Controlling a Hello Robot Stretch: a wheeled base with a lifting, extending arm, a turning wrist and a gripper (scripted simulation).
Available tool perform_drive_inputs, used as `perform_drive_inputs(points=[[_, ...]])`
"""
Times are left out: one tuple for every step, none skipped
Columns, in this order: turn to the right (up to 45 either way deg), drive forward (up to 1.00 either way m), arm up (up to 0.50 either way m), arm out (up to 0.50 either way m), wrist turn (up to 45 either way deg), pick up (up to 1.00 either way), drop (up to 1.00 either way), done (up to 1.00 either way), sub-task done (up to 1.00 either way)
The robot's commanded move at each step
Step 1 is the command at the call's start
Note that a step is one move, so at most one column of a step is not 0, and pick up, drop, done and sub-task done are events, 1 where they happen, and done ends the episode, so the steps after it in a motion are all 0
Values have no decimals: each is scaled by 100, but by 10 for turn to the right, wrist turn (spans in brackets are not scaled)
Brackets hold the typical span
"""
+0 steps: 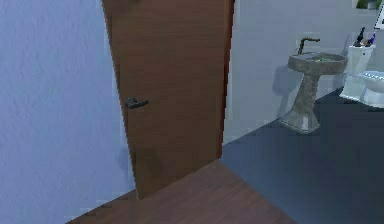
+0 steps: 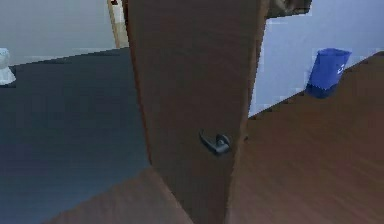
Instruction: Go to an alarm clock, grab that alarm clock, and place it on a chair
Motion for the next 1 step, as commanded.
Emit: perform_drive_inputs(points=[[0, 5, 0, 0, 0, 0, 0, 0, 0]])
